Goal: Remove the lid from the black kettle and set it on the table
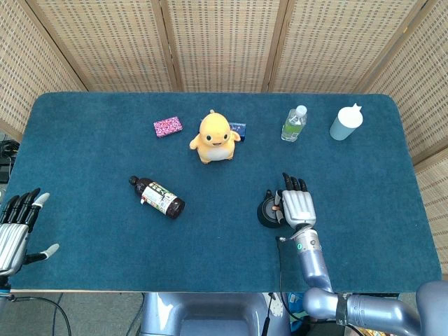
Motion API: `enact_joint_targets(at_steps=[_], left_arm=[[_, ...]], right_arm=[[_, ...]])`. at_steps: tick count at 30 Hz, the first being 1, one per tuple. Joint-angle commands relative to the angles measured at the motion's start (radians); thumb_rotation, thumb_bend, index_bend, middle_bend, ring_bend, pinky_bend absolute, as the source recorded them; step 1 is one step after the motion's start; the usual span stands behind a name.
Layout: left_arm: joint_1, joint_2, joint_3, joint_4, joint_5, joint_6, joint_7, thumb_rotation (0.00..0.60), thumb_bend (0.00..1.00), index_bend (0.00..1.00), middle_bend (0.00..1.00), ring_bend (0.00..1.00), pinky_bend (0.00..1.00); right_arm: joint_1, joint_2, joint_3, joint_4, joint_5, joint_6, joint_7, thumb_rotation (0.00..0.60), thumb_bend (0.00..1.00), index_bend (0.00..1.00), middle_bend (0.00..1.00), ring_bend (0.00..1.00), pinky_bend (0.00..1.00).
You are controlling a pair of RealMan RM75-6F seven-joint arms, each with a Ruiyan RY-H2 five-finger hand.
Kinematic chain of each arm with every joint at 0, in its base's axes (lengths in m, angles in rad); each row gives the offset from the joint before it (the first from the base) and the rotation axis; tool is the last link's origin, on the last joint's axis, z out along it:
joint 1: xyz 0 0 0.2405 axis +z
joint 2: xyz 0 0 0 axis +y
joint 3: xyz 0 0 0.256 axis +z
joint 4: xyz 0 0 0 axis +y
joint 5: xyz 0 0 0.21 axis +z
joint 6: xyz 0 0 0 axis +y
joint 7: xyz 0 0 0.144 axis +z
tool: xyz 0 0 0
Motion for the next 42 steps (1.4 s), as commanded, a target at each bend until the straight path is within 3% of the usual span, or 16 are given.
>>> enact_joint_targets(at_steps=[1,11,19,25,32,36,42], left_arm=[[0.000,0.000,0.000,0.000,0.000,0.001,0.000,0.600,0.13,0.00,0.00,0.00,0.00],[0.000,0.002,-0.002,0.000,-0.002,0.002,-0.006,0.600,0.13,0.00,0.00,0.00,0.00],[0.001,0.004,-0.002,0.000,-0.002,0.005,-0.011,0.600,0.13,0.00,0.00,0.00,0.00],[0.001,0.006,-0.001,-0.001,0.002,0.006,-0.012,0.600,0.13,0.00,0.00,0.00,0.00],[0.001,0.005,0.002,-0.004,0.006,0.006,-0.007,0.600,0.13,0.00,0.00,0.00,0.00],[0.001,0.004,0.001,-0.002,0.001,0.003,-0.008,0.600,0.13,0.00,0.00,0.00,0.00],[-0.001,0.008,-0.001,0.002,-0.004,-0.001,-0.021,0.600,0.13,0.00,0.00,0.00,0.00]], right_arm=[[0.002,-0.002,-0.002,0.002,0.000,0.001,-0.002,0.600,0.57,0.53,0.00,0.00,0.00],[0.002,-0.010,-0.007,0.012,-0.036,0.017,0.009,0.600,0.59,0.64,0.00,0.00,0.00],[-0.007,0.011,0.006,-0.022,-0.070,0.029,0.039,0.600,0.59,0.65,0.00,0.00,0.00],[-0.009,0.053,0.016,-0.105,-0.113,0.041,0.047,0.600,0.59,0.65,0.00,0.00,0.00],[0.012,0.084,-0.046,-0.148,-0.220,-0.057,0.071,0.600,0.59,0.65,0.00,0.00,0.00],[0.043,0.035,-0.090,-0.098,-0.280,-0.092,0.035,0.600,0.59,0.65,0.00,0.00,0.00],[0.066,-0.037,-0.107,-0.036,-0.276,-0.098,-0.018,0.600,0.59,0.65,0.00,0.00,0.00]])
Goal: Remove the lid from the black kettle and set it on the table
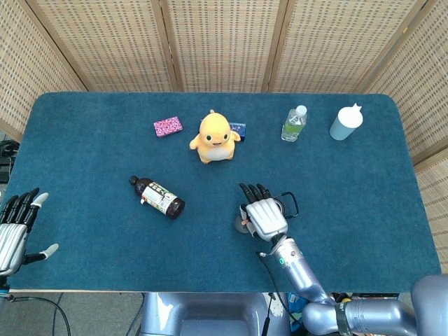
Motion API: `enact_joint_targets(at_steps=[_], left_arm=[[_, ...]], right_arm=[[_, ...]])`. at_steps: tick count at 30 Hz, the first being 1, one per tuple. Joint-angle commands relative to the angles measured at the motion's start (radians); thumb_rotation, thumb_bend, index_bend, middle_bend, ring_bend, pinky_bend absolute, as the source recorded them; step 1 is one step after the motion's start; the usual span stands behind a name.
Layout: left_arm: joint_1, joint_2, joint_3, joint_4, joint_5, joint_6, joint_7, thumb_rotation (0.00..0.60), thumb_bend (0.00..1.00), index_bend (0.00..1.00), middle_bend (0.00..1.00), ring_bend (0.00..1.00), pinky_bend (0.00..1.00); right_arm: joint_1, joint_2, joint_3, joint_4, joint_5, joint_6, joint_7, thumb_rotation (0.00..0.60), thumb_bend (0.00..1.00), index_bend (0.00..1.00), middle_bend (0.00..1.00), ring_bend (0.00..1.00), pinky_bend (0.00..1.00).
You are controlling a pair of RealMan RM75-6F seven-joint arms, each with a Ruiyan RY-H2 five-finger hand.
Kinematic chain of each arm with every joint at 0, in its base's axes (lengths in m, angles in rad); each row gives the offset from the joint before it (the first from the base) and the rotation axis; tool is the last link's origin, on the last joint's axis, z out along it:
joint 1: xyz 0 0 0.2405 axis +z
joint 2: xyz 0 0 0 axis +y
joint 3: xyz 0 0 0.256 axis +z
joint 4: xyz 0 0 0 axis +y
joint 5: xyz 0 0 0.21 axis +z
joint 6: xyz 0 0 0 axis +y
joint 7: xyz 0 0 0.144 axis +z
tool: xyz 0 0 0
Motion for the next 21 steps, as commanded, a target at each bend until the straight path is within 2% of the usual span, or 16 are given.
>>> enact_joint_targets(at_steps=[1,4,5,7,9,11,16,21], left_arm=[[-0.001,0.002,-0.001,0.001,-0.001,-0.001,-0.004,0.600,0.13,0.00,0.00,0.00,0.00],[-0.001,0.003,-0.001,0.003,-0.002,-0.002,-0.008,0.600,0.13,0.00,0.00,0.00,0.00],[-0.001,0.004,-0.001,0.003,-0.002,-0.002,-0.011,0.600,0.13,0.00,0.00,0.00,0.00],[-0.001,0.005,-0.001,0.004,-0.002,-0.001,-0.014,0.600,0.13,0.00,0.00,0.00,0.00],[-0.001,0.005,-0.002,0.004,-0.002,-0.001,-0.016,0.600,0.13,0.00,0.00,0.00,0.00],[-0.001,0.006,-0.001,0.004,-0.002,-0.002,-0.018,0.600,0.13,0.00,0.00,0.00,0.00],[-0.003,0.004,0.001,0.005,-0.001,-0.007,-0.015,0.600,0.13,0.00,0.00,0.00,0.00],[-0.002,0.003,0.002,0.004,0.000,-0.006,-0.012,0.600,0.13,0.00,0.00,0.00,0.00]], right_arm=[[0.014,-0.035,-0.012,0.030,0.006,-0.006,-0.026,0.600,0.59,0.65,0.00,0.00,0.00],[0.018,-0.049,-0.017,0.049,0.015,-0.008,-0.042,0.600,0.59,0.65,0.00,0.00,0.00],[0.019,-0.054,-0.018,0.055,0.021,-0.009,-0.049,0.600,0.56,0.61,0.00,0.00,0.00],[0.020,-0.058,-0.019,0.059,0.032,-0.009,-0.057,0.600,0.43,0.48,0.00,0.00,0.00],[0.020,-0.056,-0.020,0.057,0.041,-0.011,-0.063,0.600,0.26,0.31,0.00,0.00,0.00],[0.019,-0.049,-0.020,0.047,0.044,-0.008,-0.065,0.600,0.21,0.25,0.00,0.00,0.00],[0.011,-0.021,-0.010,0.018,0.031,0.008,-0.050,0.600,0.20,0.23,0.00,0.00,0.00],[-0.013,0.066,-0.004,-0.046,-0.031,0.030,0.000,0.600,0.17,0.23,0.00,0.00,0.00]])
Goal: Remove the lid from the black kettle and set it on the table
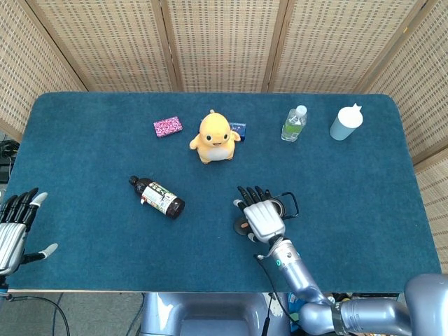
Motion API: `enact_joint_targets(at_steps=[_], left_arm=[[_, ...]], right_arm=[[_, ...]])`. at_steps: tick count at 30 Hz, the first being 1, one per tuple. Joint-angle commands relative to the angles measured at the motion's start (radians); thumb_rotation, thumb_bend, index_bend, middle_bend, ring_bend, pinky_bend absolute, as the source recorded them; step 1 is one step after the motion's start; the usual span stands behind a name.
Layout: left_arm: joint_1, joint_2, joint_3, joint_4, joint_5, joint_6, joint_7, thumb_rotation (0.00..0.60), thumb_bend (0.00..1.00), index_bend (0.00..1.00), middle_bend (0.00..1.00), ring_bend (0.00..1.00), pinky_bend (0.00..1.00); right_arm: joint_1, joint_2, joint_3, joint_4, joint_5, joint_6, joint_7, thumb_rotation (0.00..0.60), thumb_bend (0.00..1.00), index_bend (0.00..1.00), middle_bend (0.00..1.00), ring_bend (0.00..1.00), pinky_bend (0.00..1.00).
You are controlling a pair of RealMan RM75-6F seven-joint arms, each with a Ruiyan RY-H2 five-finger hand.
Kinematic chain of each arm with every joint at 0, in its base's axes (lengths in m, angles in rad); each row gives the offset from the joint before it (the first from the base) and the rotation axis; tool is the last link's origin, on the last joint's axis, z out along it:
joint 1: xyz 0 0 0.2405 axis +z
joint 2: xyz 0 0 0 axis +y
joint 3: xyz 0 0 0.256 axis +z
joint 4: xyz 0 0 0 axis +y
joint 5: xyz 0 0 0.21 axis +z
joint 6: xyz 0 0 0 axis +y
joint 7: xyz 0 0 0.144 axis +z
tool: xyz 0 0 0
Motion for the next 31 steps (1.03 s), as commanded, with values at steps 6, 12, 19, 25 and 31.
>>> enact_joint_targets(at_steps=[6,12,19,25,31], left_arm=[[0.002,0.001,0.001,-0.002,0.003,0.005,-0.001,0.600,0.13,0.00,0.00,0.00,0.00],[0.006,0.002,0.004,-0.009,0.014,0.015,0.007,0.600,0.13,0.00,0.00,0.00,0.00],[0.009,-0.002,0.011,-0.014,0.029,0.022,0.025,0.600,0.13,0.00,0.00,0.00,0.00],[0.018,0.001,0.016,-0.019,0.043,0.040,0.025,0.600,0.13,0.00,0.00,0.00,0.00],[0.023,0.004,0.018,-0.021,0.054,0.052,0.020,0.600,0.13,0.00,0.00,0.00,0.00]], right_arm=[[-0.093,0.206,-0.022,-0.013,-0.267,0.089,0.225,0.600,0.10,0.13,0.00,0.00,0.00],[-0.209,0.369,-0.063,0.056,-0.417,0.211,0.424,0.600,0.00,0.00,0.00,0.00,0.00],[-0.377,0.470,-0.128,0.027,-0.415,0.322,0.523,0.600,0.00,0.00,0.00,0.00,0.00],[-0.527,0.503,-0.200,-0.007,-0.489,0.459,0.537,0.600,0.00,0.00,0.00,0.00,0.00],[-0.596,0.490,-0.215,0.016,-0.527,0.504,0.541,0.600,0.00,0.00,0.00,0.00,0.00]])
